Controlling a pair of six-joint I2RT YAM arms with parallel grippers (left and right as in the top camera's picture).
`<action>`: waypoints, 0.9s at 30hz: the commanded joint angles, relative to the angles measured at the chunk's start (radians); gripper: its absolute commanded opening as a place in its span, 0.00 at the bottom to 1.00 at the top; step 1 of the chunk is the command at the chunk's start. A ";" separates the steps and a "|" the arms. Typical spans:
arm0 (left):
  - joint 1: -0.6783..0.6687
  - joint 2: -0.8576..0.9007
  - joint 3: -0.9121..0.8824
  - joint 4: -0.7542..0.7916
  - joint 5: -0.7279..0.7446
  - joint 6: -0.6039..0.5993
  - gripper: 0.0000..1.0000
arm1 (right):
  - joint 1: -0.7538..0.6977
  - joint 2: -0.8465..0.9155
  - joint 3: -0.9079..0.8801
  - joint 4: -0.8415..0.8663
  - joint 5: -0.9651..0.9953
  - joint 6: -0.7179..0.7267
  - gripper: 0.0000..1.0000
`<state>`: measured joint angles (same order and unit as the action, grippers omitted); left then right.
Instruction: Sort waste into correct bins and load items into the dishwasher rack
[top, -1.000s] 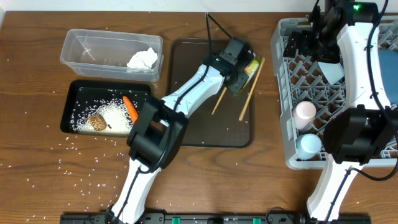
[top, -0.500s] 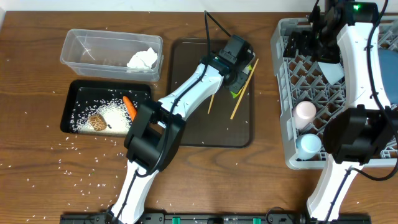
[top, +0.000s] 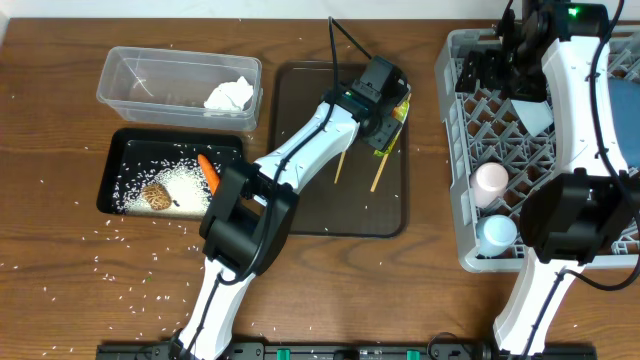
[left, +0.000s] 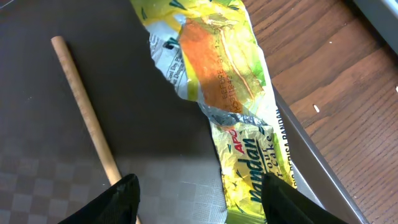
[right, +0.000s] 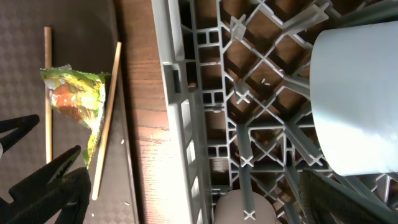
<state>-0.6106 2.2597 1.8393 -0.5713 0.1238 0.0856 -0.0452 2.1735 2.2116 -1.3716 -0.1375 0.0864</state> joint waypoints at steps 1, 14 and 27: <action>-0.001 -0.031 -0.004 0.003 0.000 0.006 0.63 | 0.007 -0.021 0.013 -0.002 0.007 -0.014 0.99; -0.003 -0.113 -0.002 0.004 0.023 0.014 0.64 | 0.007 -0.021 0.013 0.000 0.007 -0.024 0.99; -0.030 -0.088 -0.005 -0.019 0.101 0.062 0.63 | 0.007 -0.021 0.013 -0.001 0.007 -0.024 0.99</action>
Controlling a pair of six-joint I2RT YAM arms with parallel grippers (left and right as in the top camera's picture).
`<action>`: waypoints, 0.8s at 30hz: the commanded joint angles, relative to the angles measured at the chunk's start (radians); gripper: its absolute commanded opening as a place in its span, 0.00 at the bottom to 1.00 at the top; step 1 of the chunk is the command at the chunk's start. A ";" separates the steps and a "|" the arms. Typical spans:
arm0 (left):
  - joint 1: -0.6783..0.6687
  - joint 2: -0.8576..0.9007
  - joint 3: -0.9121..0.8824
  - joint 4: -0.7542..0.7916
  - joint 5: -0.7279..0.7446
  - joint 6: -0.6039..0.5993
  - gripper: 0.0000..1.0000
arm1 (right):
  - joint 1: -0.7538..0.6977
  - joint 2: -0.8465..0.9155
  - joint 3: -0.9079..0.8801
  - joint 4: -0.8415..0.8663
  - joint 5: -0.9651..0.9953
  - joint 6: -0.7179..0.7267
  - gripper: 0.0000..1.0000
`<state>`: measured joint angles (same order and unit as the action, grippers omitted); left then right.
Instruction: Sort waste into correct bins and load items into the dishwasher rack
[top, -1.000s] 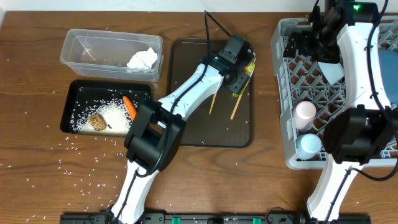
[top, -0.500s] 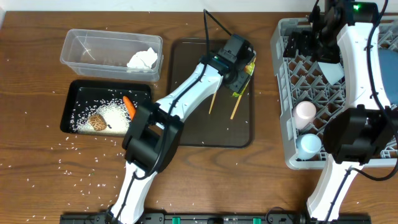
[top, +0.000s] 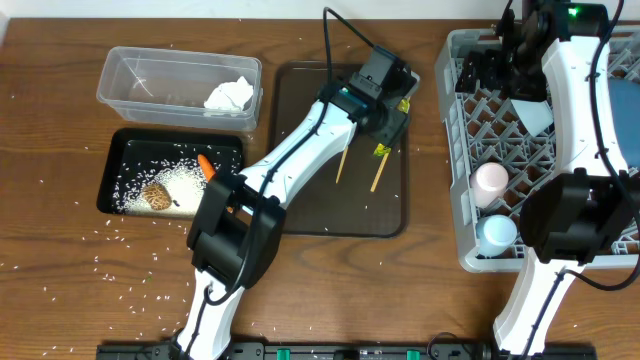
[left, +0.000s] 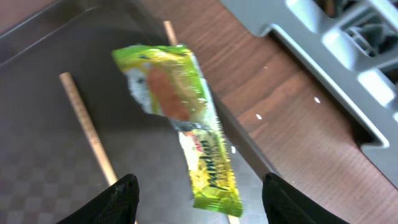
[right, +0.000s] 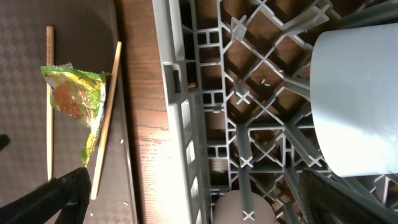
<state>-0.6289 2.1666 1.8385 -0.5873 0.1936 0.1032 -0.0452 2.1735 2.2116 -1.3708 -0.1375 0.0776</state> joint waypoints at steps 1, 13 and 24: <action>-0.015 0.005 -0.008 -0.003 0.031 0.055 0.64 | 0.007 -0.021 0.013 -0.002 0.007 -0.016 0.99; -0.023 0.091 -0.047 0.044 0.023 0.109 0.63 | 0.007 -0.021 0.013 -0.016 0.007 -0.016 0.99; -0.023 0.127 -0.047 0.080 0.023 0.109 0.53 | 0.007 -0.021 0.013 -0.018 0.007 -0.016 0.99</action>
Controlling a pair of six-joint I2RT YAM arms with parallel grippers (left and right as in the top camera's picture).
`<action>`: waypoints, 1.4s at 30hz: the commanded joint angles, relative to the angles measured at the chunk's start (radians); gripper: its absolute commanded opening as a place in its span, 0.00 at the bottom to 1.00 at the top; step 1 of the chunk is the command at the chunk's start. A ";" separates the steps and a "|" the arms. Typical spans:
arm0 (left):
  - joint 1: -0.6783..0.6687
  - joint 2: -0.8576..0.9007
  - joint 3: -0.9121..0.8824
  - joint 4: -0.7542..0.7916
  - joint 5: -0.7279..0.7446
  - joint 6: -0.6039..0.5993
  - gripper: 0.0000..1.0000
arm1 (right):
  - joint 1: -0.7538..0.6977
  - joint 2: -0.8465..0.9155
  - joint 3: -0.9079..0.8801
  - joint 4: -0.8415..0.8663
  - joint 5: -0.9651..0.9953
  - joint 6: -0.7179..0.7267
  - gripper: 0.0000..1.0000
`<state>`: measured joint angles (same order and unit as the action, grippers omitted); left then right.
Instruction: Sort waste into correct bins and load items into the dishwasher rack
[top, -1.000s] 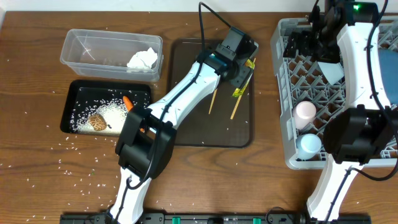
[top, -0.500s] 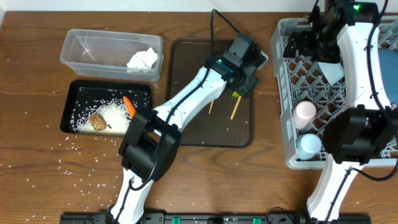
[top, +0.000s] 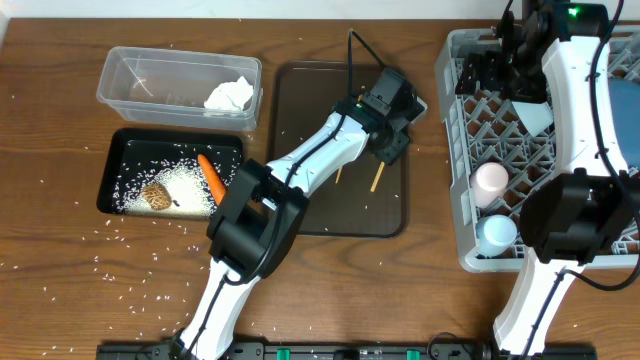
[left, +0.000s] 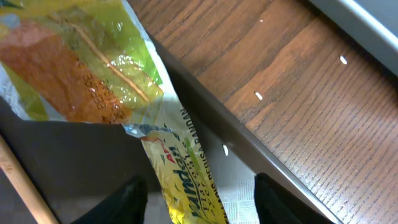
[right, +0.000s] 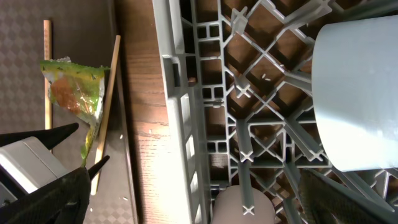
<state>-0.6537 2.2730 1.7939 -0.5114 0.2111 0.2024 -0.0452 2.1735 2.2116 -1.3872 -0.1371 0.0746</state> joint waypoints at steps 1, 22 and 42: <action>0.002 0.027 -0.002 0.005 0.005 0.010 0.51 | 0.007 -0.021 0.013 -0.001 0.006 -0.013 0.99; 0.137 -0.211 0.042 -0.105 -0.073 -0.074 0.06 | 0.006 -0.021 0.013 -0.003 0.006 -0.021 0.99; 0.592 -0.214 0.039 -0.134 -0.088 -0.150 0.06 | 0.017 -0.021 0.013 0.005 0.006 -0.020 0.99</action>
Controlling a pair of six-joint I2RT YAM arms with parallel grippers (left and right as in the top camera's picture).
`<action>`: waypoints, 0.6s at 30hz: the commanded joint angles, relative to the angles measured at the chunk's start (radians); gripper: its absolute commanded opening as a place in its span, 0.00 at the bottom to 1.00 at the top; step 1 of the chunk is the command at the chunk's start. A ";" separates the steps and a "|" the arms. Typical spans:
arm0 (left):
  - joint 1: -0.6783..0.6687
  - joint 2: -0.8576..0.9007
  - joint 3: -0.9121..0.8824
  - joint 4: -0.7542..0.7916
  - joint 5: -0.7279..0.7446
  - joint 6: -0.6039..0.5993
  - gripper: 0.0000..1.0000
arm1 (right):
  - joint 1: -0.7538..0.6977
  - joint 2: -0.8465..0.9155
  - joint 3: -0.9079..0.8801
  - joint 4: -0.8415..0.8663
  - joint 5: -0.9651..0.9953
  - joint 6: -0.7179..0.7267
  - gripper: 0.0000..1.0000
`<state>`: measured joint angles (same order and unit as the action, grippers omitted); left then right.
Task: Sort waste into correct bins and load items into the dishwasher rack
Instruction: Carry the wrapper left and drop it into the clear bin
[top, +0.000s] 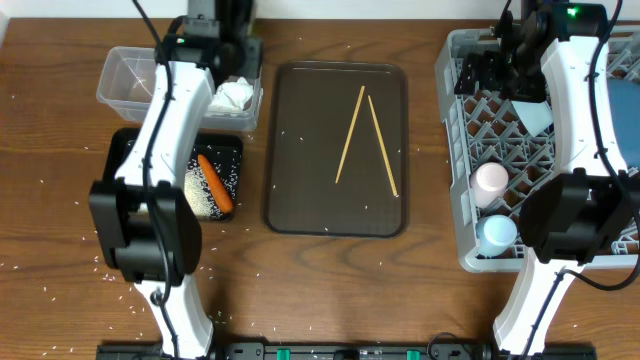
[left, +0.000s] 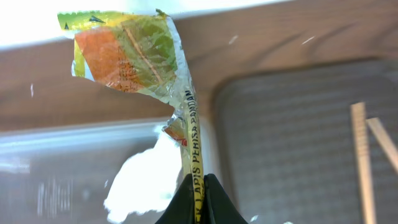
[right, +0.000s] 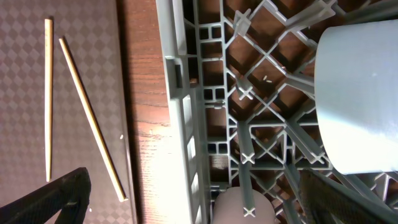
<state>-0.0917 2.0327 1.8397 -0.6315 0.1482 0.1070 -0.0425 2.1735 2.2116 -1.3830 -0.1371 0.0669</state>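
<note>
My left gripper (left: 198, 193) is shut on the lower end of a yellow-green snack wrapper (left: 134, 59). The wrapper hangs over the right end of the clear plastic bin (top: 125, 70), above a white crumpled tissue (left: 140, 186). In the overhead view the left gripper (top: 228, 30) is at the bin's far right corner and the wrapper is hidden by it. Two wooden chopsticks (top: 350, 135) lie on the dark brown tray (top: 300, 150). My right gripper (right: 199, 205) stands open over the grey dishwasher rack (right: 186, 124), nothing between its fingers.
A black bin (top: 120, 150) with rice, a carrot (top: 215, 185) and a brown lump sits in front of the clear bin. The rack holds a white cup (right: 360, 93), a pink cup (top: 491, 180) and a pale blue cup (top: 497, 232). Rice grains dot the table.
My left gripper was open over the wrapper at the tray's right edge. Now it is shut on the wrapper and holds it over the clear bin at the far left. The right arm has not moved.
My left gripper was open close above the wrapper on the tray's right side, then higher above it, then low over it again. Now the wrapper is off the tray, held over the clear bin, and the two chopsticks lie uncovered. My right gripper stayed open over the rack.
</note>
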 joint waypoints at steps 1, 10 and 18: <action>0.041 0.036 -0.008 -0.021 -0.050 -0.085 0.06 | 0.016 -0.021 0.013 0.001 0.006 -0.013 0.99; 0.085 0.059 -0.010 -0.087 -0.093 -0.165 0.36 | 0.018 -0.021 0.013 0.006 -0.002 -0.012 0.99; 0.085 0.058 -0.010 -0.139 -0.093 -0.166 0.98 | 0.018 -0.021 0.013 0.010 -0.014 -0.013 0.99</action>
<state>-0.0074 2.0880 1.8309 -0.7601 0.0708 -0.0494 -0.0410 2.1735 2.2116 -1.3750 -0.1413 0.0669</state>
